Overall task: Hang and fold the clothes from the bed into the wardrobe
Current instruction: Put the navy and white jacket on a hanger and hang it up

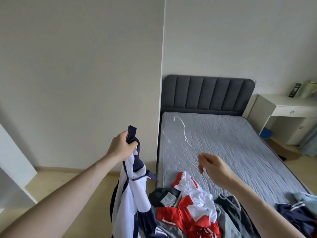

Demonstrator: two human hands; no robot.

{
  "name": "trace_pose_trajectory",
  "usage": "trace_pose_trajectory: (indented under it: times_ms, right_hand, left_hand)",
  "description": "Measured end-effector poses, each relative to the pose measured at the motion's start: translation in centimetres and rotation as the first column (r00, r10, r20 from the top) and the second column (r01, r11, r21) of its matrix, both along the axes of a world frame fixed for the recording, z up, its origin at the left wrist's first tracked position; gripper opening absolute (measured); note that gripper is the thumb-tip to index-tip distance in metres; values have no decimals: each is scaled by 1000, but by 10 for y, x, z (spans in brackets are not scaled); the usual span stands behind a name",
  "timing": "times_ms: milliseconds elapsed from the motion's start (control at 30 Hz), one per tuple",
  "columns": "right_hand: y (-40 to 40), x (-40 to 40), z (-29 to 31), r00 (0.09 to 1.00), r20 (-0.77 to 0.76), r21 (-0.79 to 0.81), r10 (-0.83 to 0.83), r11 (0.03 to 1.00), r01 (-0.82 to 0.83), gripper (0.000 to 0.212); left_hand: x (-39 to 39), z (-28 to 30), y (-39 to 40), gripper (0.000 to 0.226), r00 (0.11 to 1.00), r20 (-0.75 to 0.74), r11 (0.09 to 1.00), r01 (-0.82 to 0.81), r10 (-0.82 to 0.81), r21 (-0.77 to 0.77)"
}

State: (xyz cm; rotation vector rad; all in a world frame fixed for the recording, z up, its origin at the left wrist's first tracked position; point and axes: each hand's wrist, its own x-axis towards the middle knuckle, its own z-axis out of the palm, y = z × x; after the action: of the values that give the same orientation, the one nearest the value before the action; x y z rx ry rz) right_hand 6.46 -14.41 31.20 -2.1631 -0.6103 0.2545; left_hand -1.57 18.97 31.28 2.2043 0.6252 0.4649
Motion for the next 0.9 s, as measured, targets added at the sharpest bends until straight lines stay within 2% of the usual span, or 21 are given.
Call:
trace_pose_trajectory:
  times_ms: [167,433,900]
  right_hand:
    - [-9,-4,6,994,109,3,2,1000,-2,37]
    - [-15,-14,26,979,201,50,-7,999,-3,39]
    - [1,-24,31,967,252,-1,36,999,-37,41]
  left_hand:
    - [3,1,18,26,998,-61,995,9,-3,104]
    - [3,7,34,28,996,-86,990,16,-4,143]
    - [1,19,34,34,999,-46,982,9,0,187]
